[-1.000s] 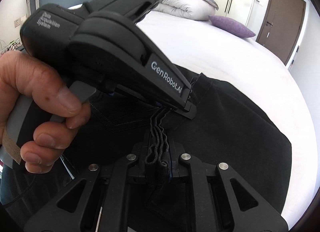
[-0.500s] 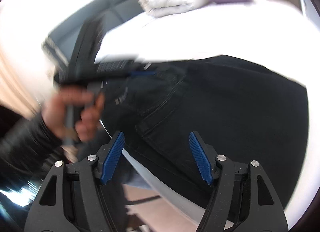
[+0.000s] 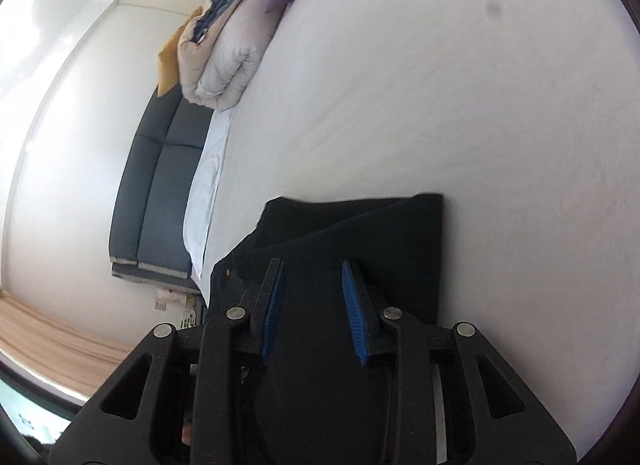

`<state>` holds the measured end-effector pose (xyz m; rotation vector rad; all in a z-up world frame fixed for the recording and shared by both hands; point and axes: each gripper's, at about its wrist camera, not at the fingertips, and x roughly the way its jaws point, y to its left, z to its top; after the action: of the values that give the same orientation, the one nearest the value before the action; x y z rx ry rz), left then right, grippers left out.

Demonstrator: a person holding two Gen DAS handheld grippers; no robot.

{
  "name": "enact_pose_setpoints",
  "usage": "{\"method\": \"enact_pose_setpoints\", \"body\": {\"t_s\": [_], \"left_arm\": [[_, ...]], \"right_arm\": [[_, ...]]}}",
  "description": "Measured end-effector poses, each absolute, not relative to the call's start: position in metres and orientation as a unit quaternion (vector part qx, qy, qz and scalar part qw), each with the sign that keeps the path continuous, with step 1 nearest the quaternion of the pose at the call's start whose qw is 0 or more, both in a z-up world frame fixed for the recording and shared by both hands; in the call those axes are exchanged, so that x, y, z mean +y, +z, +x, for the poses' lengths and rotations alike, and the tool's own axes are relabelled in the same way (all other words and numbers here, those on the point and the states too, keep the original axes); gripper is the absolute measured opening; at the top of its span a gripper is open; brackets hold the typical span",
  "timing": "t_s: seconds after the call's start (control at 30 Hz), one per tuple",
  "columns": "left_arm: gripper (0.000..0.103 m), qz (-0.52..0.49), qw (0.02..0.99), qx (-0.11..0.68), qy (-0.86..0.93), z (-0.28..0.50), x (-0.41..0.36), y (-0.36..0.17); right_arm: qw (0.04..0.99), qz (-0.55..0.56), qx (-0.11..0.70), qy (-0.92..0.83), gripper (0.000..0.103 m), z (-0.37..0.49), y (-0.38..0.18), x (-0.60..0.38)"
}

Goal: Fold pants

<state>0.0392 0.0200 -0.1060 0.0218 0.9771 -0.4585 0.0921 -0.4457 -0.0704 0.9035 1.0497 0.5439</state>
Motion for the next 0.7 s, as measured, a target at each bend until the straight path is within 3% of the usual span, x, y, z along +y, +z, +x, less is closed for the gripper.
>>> {"method": "enact_pose_setpoints", "body": {"t_s": [0.07,0.3,0.53,0.7], "left_arm": [[0.047,0.009,0.858,0.467,-0.215,0.038,0.023,-0.108],[0.047,0.006,0.861,0.462,-0.214,0.04,0.022,-0.112],[0.047,0.005,0.862,0.459,-0.212,0.031,0.022,-0.11],[0.047,0.002,0.865,0.456,-0.211,0.028,0.023,-0.111]], "right_arm": [[0.716,0.441,0.481,0.248,0.017,0.119,-0.098,-0.449],[0.704,0.385,0.521,0.289,0.017,0.083,-0.111,-0.411],[0.683,0.389,0.54,0.302,0.017,0.011,-0.11,-0.401],[0.69,0.388,0.536,0.292,0.015,0.009,-0.112,-0.394]]}}
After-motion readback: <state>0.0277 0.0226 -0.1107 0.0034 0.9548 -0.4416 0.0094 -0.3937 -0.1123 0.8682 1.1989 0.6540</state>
